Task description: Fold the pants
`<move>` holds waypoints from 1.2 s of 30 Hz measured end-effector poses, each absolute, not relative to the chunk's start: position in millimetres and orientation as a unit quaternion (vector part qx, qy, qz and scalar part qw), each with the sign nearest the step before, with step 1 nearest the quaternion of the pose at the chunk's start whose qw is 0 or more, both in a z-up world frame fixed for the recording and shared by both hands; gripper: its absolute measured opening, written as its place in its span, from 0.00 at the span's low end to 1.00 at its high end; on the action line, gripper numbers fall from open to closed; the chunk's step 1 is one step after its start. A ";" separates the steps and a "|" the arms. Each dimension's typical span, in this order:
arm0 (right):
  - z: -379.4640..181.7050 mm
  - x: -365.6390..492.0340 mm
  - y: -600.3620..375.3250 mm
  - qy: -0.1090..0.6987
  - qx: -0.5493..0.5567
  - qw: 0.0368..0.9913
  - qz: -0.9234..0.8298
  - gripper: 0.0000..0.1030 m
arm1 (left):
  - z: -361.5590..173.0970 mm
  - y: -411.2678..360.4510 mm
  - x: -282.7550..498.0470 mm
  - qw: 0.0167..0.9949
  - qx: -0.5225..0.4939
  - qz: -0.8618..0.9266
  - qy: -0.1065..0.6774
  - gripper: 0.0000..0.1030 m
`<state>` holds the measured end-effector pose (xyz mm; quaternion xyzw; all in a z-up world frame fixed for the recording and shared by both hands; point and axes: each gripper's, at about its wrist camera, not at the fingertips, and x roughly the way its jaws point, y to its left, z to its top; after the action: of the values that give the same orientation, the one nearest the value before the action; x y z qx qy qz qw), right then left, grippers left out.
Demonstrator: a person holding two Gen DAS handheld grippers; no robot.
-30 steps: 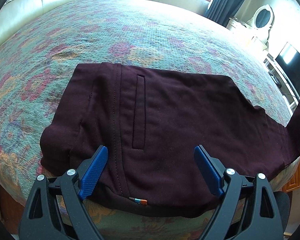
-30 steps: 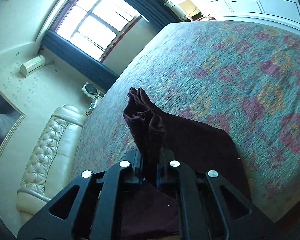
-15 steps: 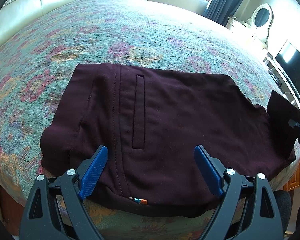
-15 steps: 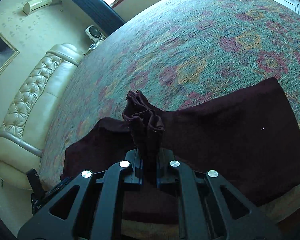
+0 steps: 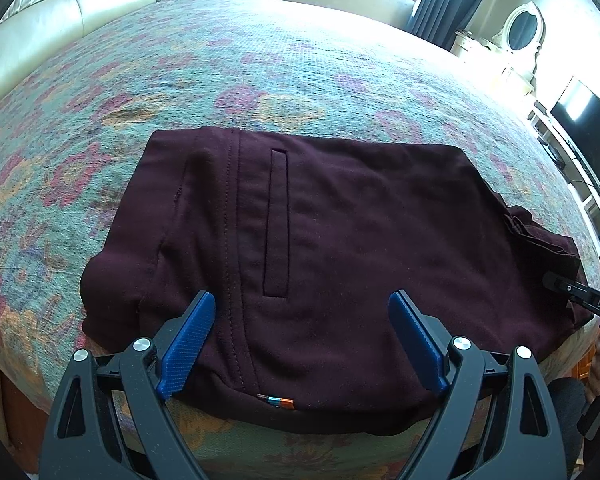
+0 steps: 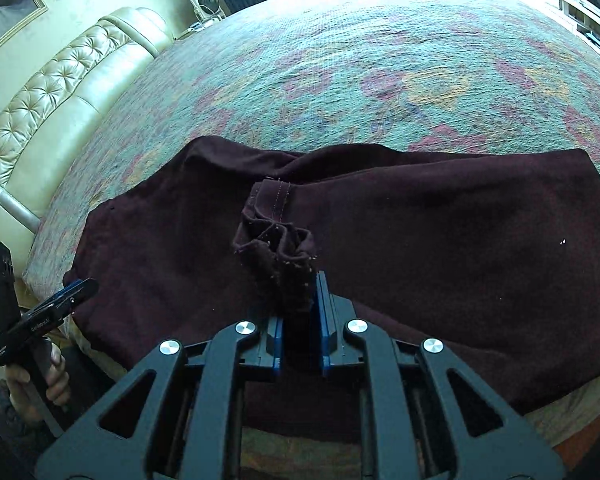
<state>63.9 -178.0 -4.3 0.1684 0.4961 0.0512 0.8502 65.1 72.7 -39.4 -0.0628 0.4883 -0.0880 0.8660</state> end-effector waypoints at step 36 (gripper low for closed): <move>59.2 55.1 -308.8 0.449 0.267 0.849 0.084 0.44 | -40.6 75.2 63.5 0.866 -0.064 -0.096 0.486 0.85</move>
<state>55.1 -308.8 59.2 0.2666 0.4488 0.0840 0.8488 63.5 75.2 -40.6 -0.0635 0.4864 -0.0955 0.8662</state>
